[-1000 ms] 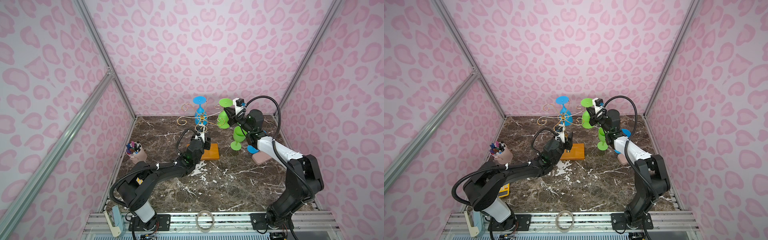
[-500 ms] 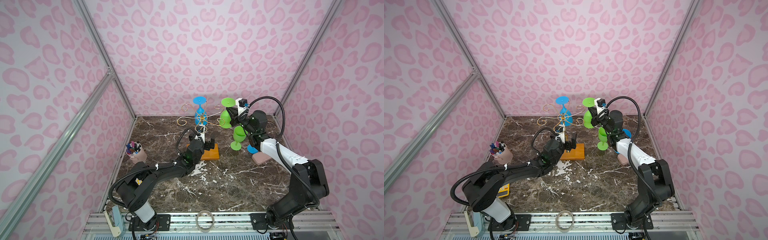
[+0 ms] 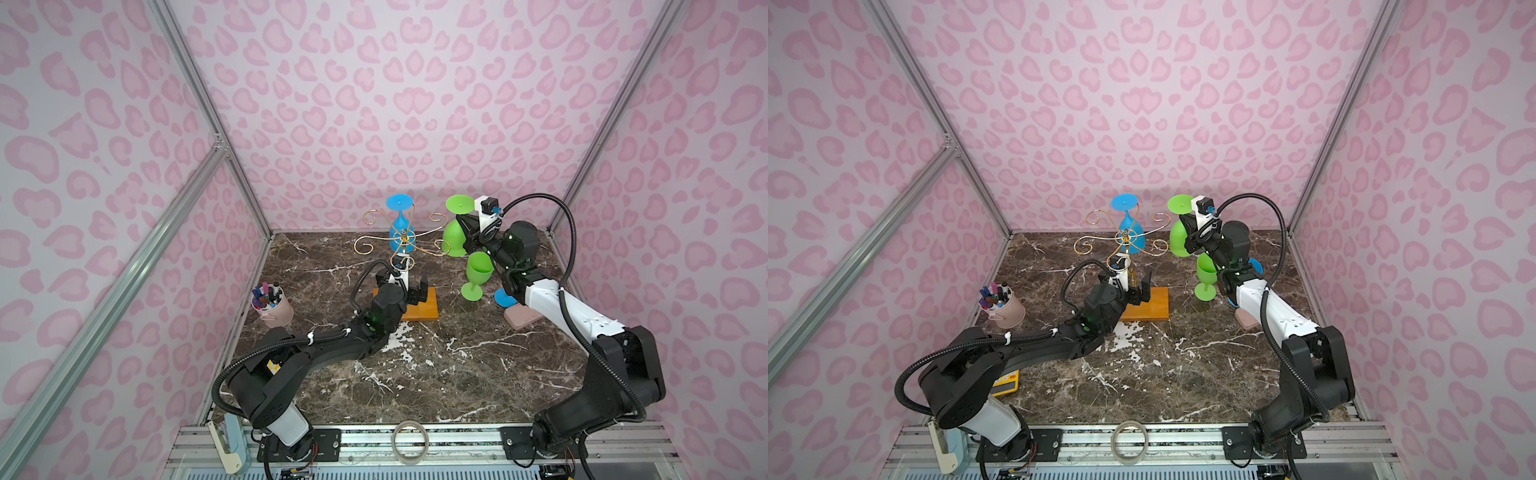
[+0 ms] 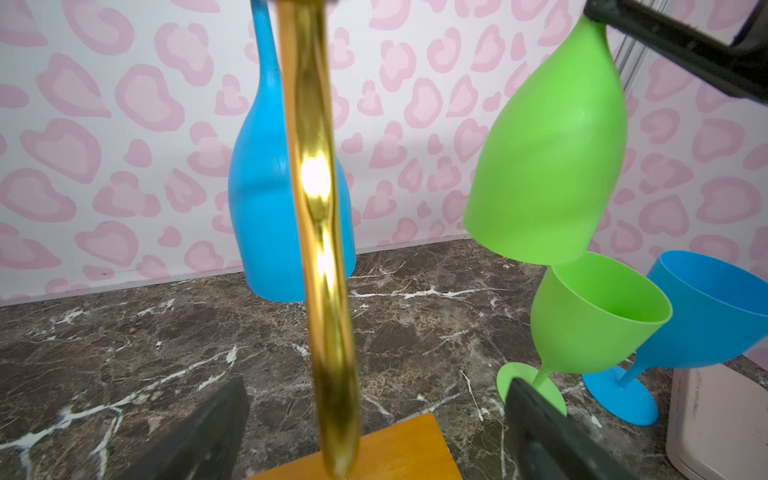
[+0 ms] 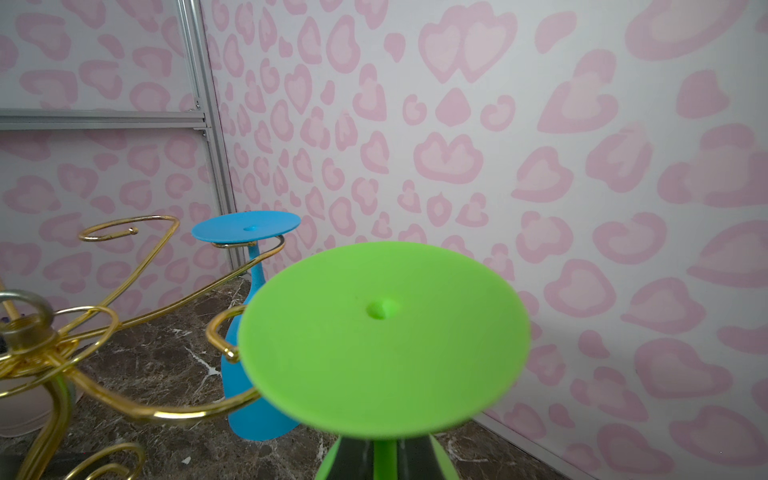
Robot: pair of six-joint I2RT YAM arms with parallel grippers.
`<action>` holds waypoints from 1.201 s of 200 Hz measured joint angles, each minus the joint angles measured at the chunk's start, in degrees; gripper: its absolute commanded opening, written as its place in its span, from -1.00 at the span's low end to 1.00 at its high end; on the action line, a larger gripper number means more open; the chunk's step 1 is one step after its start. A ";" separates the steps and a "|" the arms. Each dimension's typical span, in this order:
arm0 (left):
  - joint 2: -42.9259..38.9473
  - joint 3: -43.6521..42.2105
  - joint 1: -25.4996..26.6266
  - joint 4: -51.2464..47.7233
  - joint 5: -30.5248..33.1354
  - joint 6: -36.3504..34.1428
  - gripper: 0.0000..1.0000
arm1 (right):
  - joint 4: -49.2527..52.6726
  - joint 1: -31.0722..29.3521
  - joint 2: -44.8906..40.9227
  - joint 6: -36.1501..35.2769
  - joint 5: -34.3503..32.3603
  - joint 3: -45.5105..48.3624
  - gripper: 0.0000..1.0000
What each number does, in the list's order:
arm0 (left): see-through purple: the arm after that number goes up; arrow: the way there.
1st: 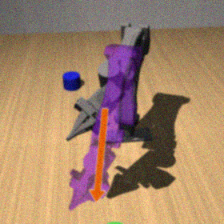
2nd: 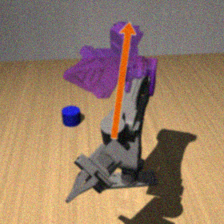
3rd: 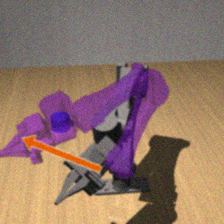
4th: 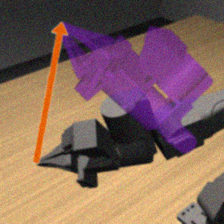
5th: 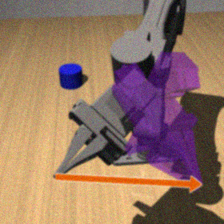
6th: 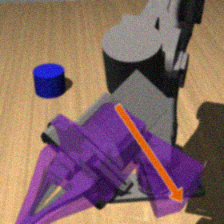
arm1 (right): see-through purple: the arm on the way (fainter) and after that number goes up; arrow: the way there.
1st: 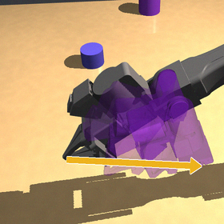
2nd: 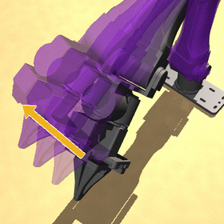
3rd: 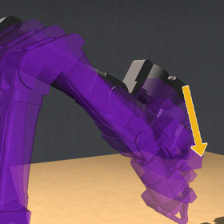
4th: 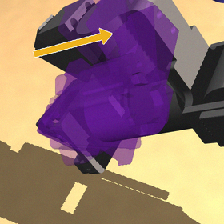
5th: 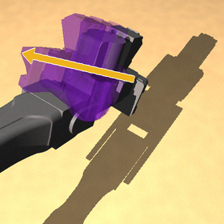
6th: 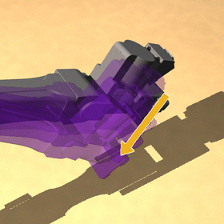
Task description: Take the wine glass off the wine glass rack
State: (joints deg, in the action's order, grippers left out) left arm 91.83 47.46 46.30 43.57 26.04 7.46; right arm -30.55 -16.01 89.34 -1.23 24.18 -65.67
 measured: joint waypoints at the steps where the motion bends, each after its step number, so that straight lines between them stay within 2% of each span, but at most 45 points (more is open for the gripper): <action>1: -0.02 -0.02 0.00 0.02 0.02 0.00 0.95 | 0.00 0.00 0.00 -0.02 0.00 0.00 -1.00; 240: -1.53 -2.40 1.20 0.15 1.53 0.66 0.95 | 1.68 1.11 -3.63 -1.36 -0.63 2.56 -1.00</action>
State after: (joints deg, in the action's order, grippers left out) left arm 90.30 45.06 47.51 43.72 27.57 8.12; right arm -28.86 -14.90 85.71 -2.59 23.55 -63.11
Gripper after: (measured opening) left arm 0.974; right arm 0.069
